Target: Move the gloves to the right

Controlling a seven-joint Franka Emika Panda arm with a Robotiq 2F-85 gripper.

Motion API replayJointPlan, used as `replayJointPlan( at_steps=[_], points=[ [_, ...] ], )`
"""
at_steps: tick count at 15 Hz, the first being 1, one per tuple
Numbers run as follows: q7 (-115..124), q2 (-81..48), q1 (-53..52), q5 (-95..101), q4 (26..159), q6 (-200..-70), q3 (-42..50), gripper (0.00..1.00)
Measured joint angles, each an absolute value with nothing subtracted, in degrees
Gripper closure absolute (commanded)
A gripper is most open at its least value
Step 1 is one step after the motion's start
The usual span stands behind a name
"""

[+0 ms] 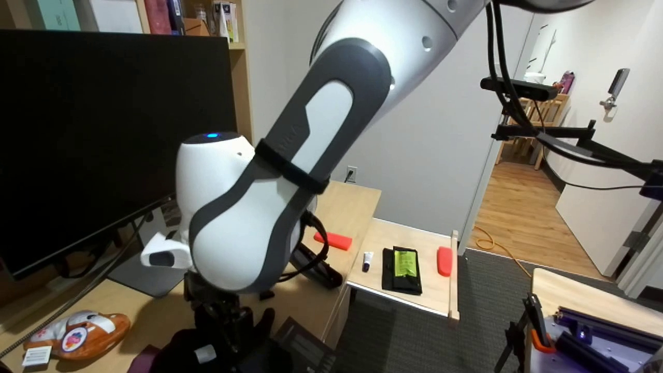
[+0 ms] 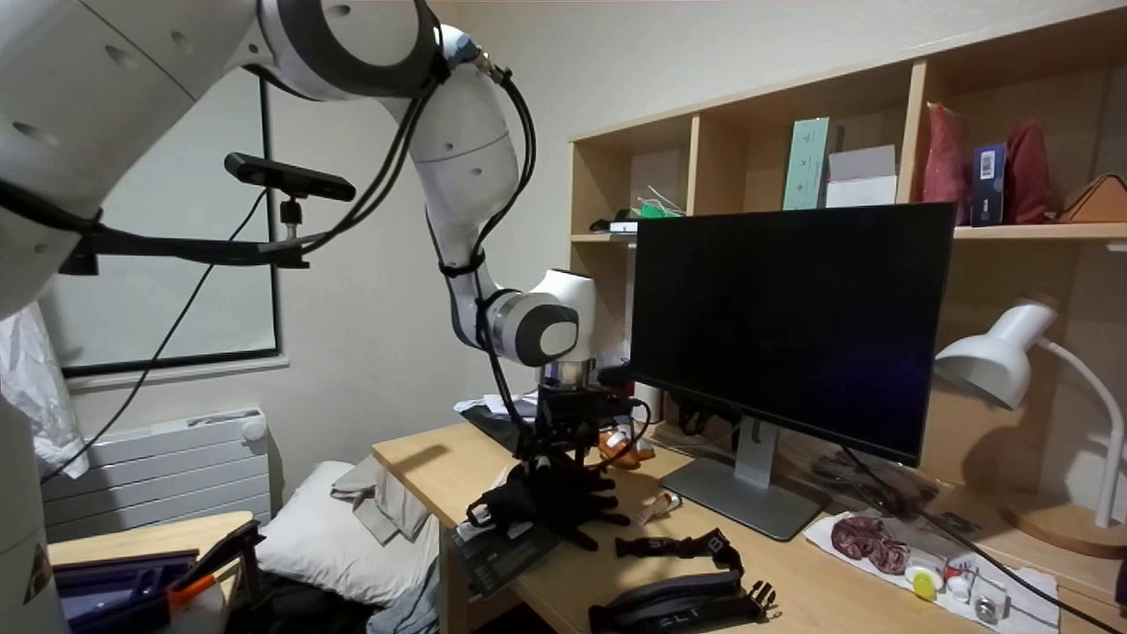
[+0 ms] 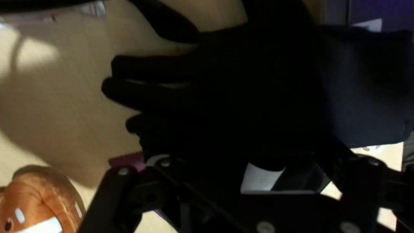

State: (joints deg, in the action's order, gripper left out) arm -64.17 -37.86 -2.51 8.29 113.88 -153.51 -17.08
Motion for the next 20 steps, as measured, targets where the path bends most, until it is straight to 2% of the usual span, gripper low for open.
replayJointPlan(
  at_steps=[6,7,8,14,18,20],
  points=[
    [-64.2,-39.9,-8.6,19.3,117.0,-166.0,-13.0,0.00],
    [-64.2,-40.5,-8.9,20.5,117.0,-167.3,-12.2,0.25],
    [-64.2,-41.0,-8.9,21.3,117.0,-168.4,-11.6,0.26],
    [-64.2,-42.2,-7.6,21.8,116.4,-170.2,-10.6,0.66],
    [-64.2,-42.1,-5.0,21.8,116.5,-170.0,-13.1,0.90],
    [-64.2,-41.9,-3.4,21.7,116.6,-170.0,-14.8,0.89]
  ],
)
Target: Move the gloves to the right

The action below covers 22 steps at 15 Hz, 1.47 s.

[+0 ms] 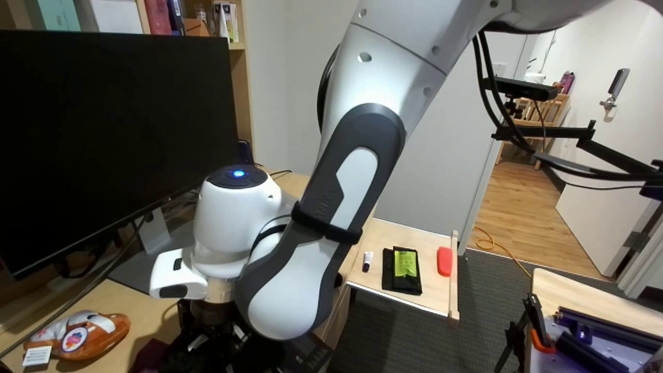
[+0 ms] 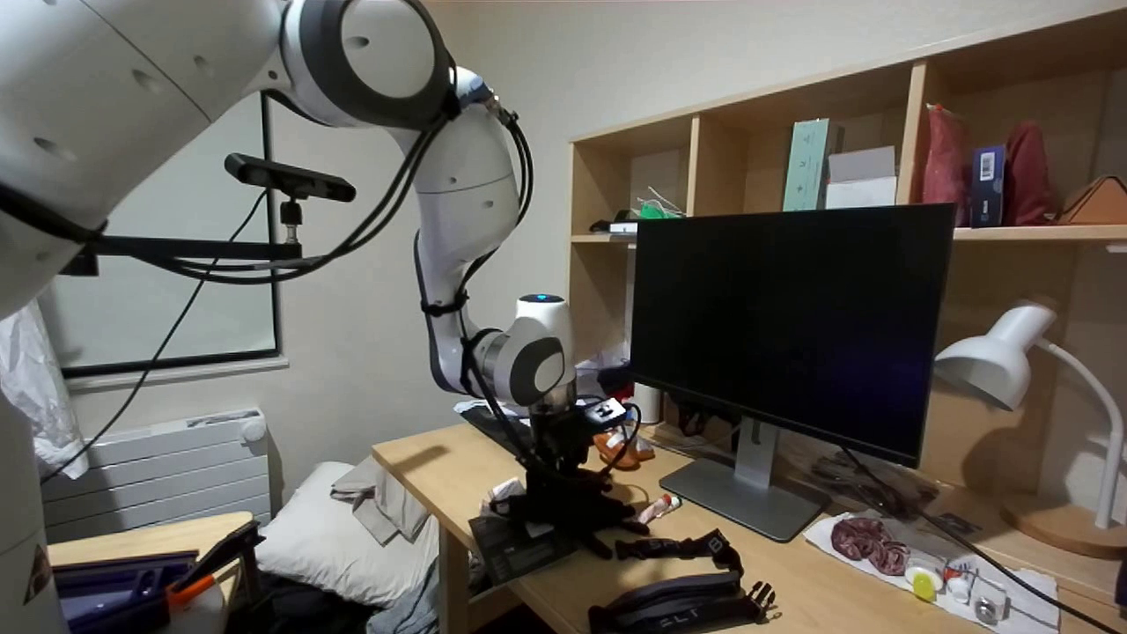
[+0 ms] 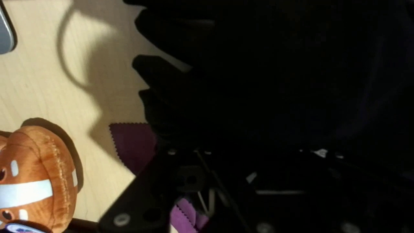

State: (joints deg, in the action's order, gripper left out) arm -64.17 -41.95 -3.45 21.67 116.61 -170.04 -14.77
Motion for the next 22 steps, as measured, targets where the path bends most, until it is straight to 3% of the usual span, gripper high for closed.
replayJointPlan(
  at_steps=[11,22],
  points=[
    [-64.2,-33.2,8.8,15.7,122.4,-171.3,-23.7,0.89],
    [-63.8,-12.9,23.0,2.8,129.5,-171.5,-31.2,0.89]
  ],
)
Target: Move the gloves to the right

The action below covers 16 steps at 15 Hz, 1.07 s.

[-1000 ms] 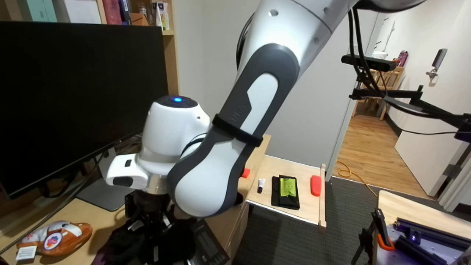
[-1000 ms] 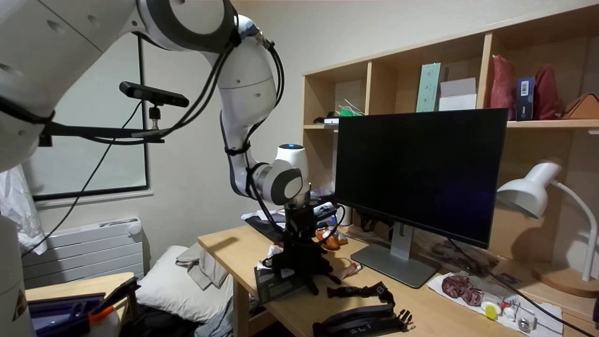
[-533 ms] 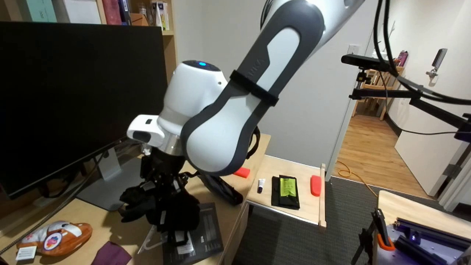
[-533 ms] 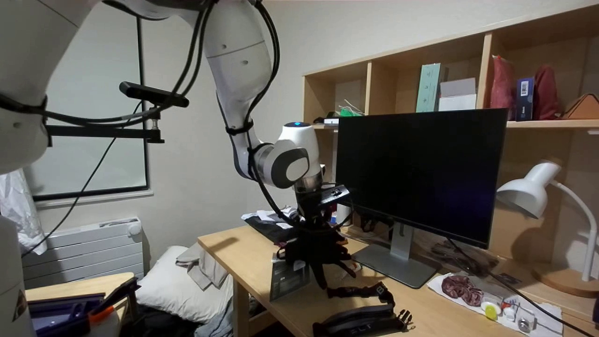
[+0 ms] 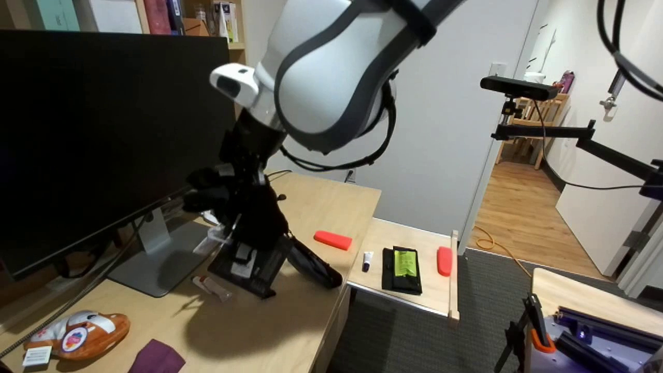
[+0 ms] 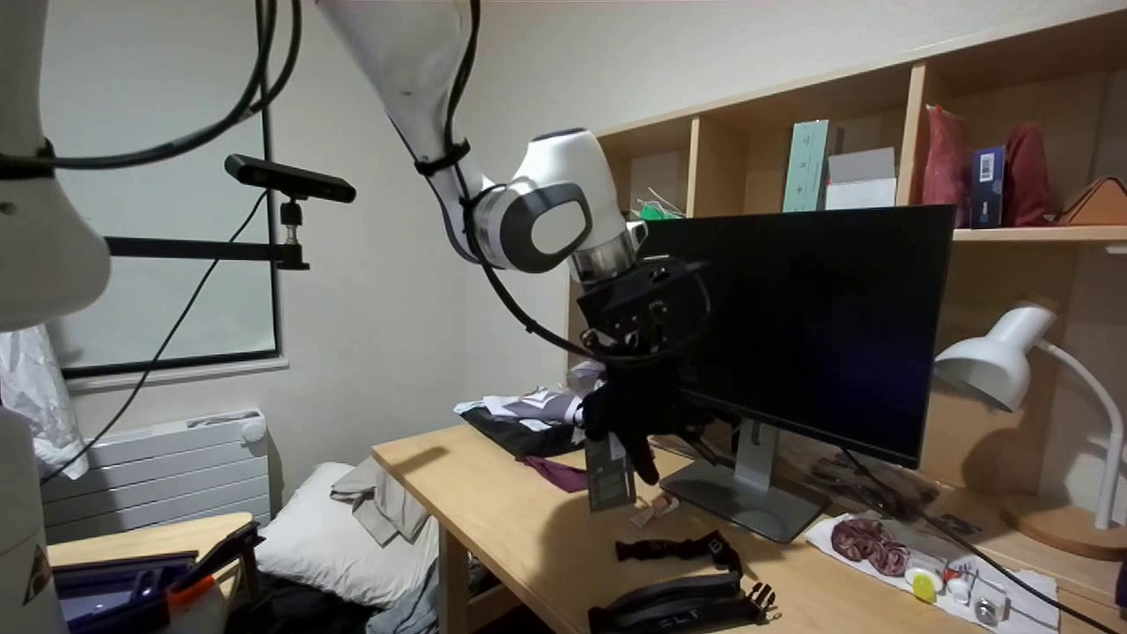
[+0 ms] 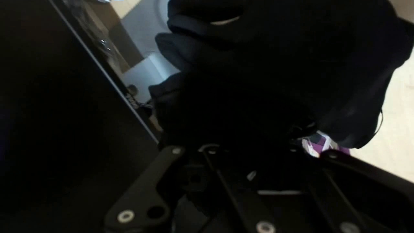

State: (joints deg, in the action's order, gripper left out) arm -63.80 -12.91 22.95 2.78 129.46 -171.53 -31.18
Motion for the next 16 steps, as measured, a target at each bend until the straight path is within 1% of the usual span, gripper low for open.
replayJointPlan(
  at_steps=[3,6,11,13,15,16],
  points=[
    [-63.8,-6.8,27.4,-3.7,128.4,-166.5,-31.7,0.89],
    [-60.4,-3.0,30.2,-4.8,125.5,-161.3,-28.3,0.89],
    [-48.4,-4.7,19.9,1.4,119.0,-157.4,-7.5,0.89],
    [-45.5,-8.2,17.7,1.7,115.6,-154.3,-2.6,0.89],
    [-43.9,-12.8,16.8,0.8,111.8,-151.2,0.0,0.89],
    [-43.5,-15.1,16.8,0.1,110.0,-150.1,0.6,0.79]
  ],
)
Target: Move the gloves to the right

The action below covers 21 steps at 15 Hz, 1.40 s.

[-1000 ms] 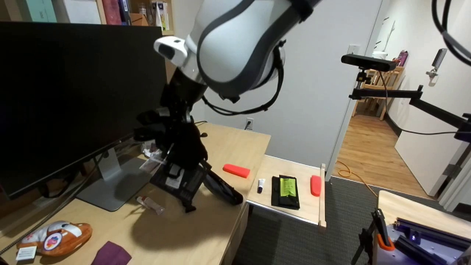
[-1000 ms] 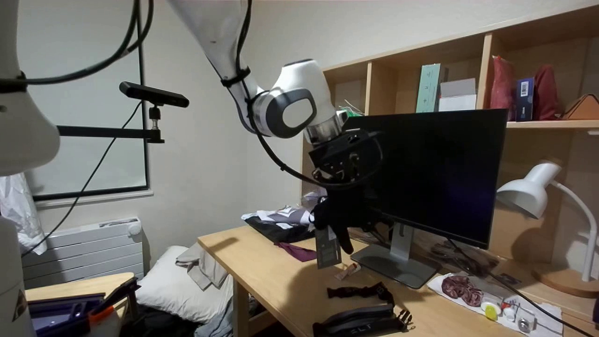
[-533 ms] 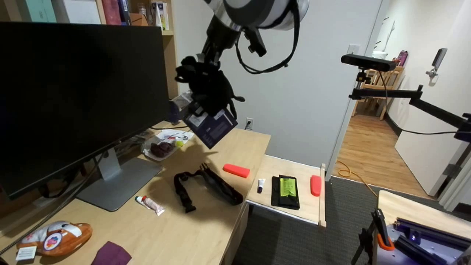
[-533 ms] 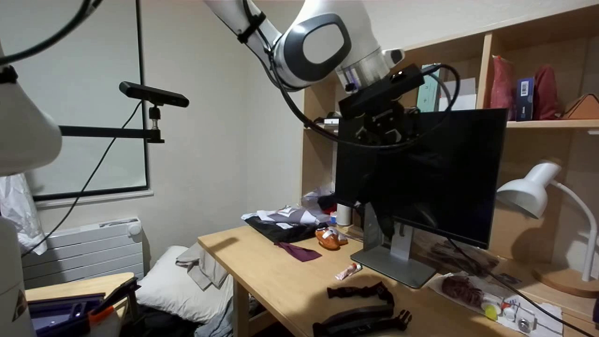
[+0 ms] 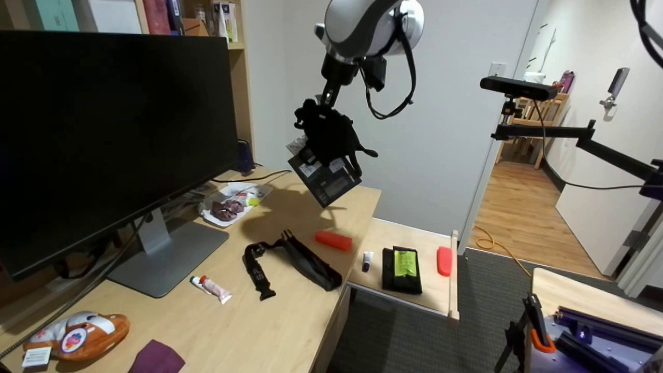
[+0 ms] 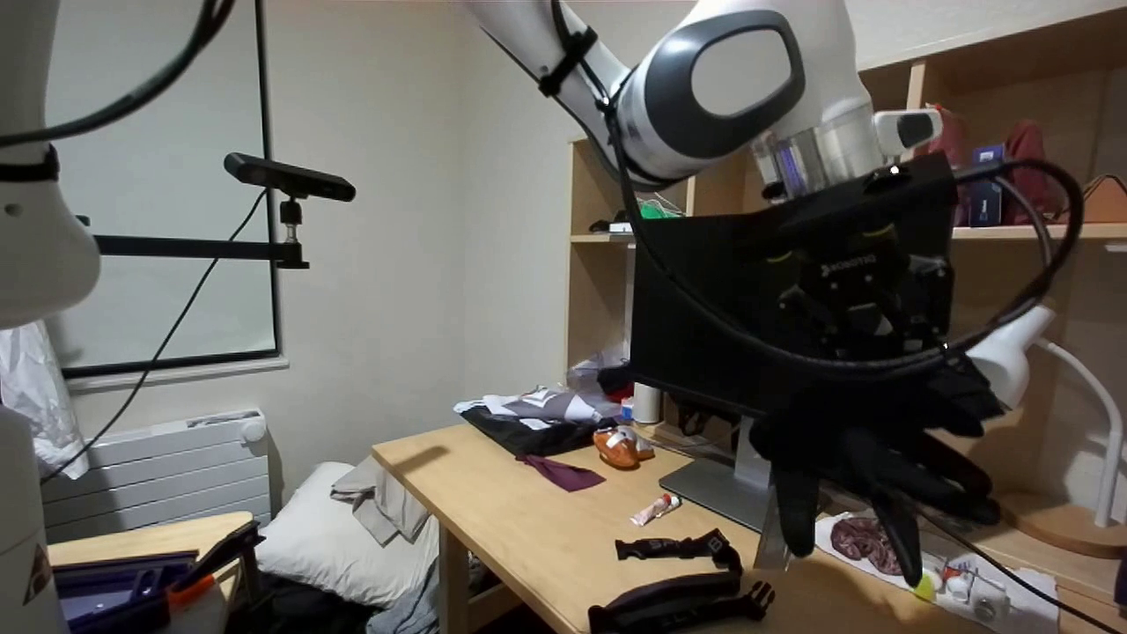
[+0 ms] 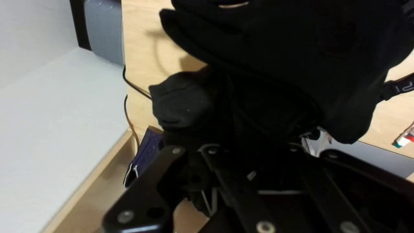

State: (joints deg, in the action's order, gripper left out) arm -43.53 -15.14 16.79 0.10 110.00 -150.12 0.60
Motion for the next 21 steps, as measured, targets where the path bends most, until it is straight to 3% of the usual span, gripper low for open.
replayJointPlan(
  at_steps=[5,6,11,21],
  points=[
    [-43.4,-21.9,16.6,-1.3,105.7,-149.8,0.9,0.79],
    [-43.4,-21.8,16.5,-1.4,105.5,-149.8,0.9,0.89],
    [-33.8,-22.7,14.3,1.1,104.1,-148.7,3.8,0.89],
    [-13.2,-39.3,14.4,1.8,80.1,-132.1,7.9,0.89]
  ],
)
